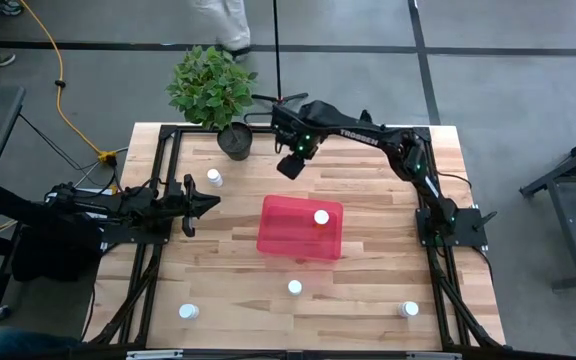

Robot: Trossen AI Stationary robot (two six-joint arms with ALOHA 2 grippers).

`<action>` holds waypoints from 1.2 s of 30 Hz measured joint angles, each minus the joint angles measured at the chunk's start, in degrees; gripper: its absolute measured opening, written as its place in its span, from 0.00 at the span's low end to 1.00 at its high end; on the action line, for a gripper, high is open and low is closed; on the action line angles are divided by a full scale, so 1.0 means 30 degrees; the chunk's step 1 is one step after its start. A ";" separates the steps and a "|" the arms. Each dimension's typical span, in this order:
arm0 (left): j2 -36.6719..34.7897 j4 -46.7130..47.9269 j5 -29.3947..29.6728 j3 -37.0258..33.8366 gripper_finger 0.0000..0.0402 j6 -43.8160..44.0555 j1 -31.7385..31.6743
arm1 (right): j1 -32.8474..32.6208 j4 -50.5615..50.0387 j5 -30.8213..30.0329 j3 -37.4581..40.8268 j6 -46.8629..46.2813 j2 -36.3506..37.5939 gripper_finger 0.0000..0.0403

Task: Pick and place pill bottles into a basket
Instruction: Put the white medicine bottle into the bin

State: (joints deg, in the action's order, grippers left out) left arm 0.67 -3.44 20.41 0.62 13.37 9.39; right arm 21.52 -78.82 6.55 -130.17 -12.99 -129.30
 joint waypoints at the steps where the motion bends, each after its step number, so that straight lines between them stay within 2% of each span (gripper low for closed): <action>1: 0.0000 0.0000 -0.0003 0.0000 0.14 0.0000 0.0000 | -0.0172 -0.0027 0.0045 0.0002 0.0000 0.0000 0.40; 30: 0.0000 -0.0001 0.0004 -0.0006 0.14 0.0000 0.0000 | -0.4195 -0.0840 0.0229 0.0000 0.0007 -0.0005 0.40; 36: 0.0000 -0.0001 0.0004 -0.0003 0.14 0.0000 0.0000 | -0.4923 -0.0775 -0.0494 0.0073 0.0000 -0.0005 0.42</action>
State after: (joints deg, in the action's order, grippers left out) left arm 0.67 -3.44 20.43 0.61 13.37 9.39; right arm 6.75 -81.14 5.07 -129.95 -12.99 -129.32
